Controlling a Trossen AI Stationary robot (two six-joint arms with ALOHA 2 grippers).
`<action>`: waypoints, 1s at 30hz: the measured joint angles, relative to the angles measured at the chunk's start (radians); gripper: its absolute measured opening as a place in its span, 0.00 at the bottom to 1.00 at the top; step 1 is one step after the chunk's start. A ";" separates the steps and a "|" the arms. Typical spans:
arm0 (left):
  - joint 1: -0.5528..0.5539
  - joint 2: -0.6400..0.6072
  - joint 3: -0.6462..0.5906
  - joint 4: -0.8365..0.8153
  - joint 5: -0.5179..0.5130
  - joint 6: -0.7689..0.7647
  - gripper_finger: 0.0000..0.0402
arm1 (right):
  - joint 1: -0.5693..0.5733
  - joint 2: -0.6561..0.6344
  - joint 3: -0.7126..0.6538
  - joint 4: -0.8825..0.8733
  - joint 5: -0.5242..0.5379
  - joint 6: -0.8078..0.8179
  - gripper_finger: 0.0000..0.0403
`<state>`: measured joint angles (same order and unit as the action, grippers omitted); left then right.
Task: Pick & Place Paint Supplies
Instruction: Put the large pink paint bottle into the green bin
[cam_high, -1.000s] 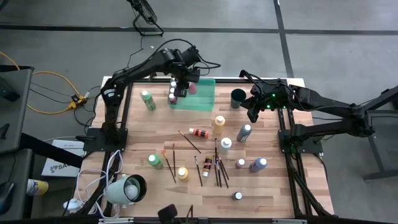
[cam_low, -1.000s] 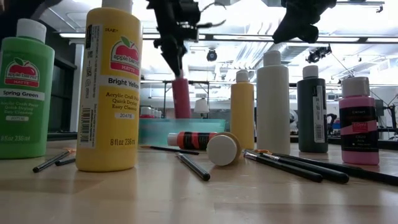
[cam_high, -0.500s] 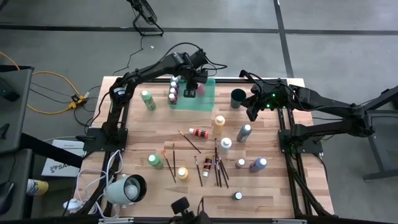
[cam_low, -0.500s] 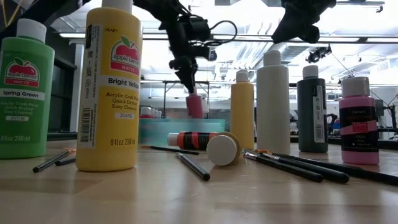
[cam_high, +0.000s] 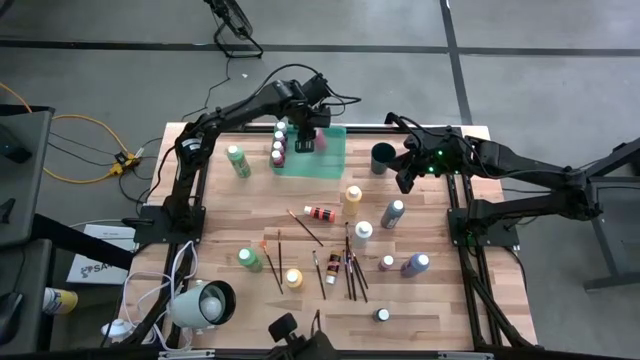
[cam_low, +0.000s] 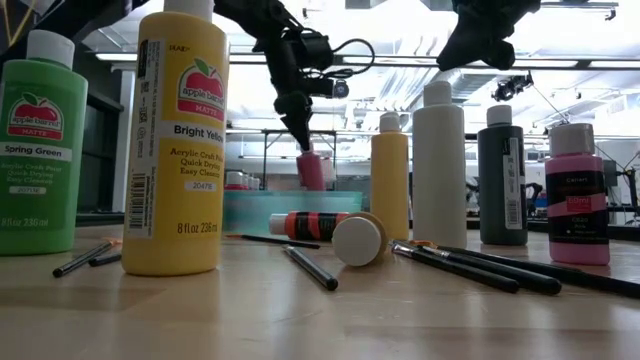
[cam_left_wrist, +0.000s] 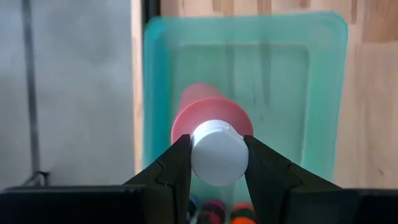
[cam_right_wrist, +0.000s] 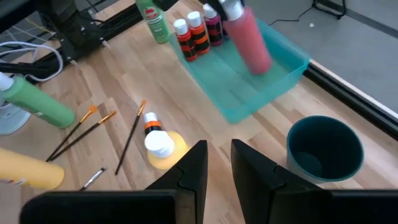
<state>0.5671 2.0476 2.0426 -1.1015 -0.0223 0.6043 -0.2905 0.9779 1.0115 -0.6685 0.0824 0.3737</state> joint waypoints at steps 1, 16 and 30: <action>0.004 0.000 0.000 -0.018 0.003 -0.003 0.29 | 0.000 0.000 0.000 0.000 0.004 0.000 0.16; 0.003 0.000 0.000 -0.077 0.057 -0.007 0.29 | 0.000 0.035 0.000 0.052 0.028 -0.011 0.16; 0.002 0.000 0.001 -0.060 0.057 -0.008 0.48 | 0.000 0.051 0.000 0.053 0.024 -0.011 0.16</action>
<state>0.5694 2.0476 2.0436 -1.1617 0.0349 0.5965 -0.2901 1.0294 1.0115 -0.6159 0.1062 0.3622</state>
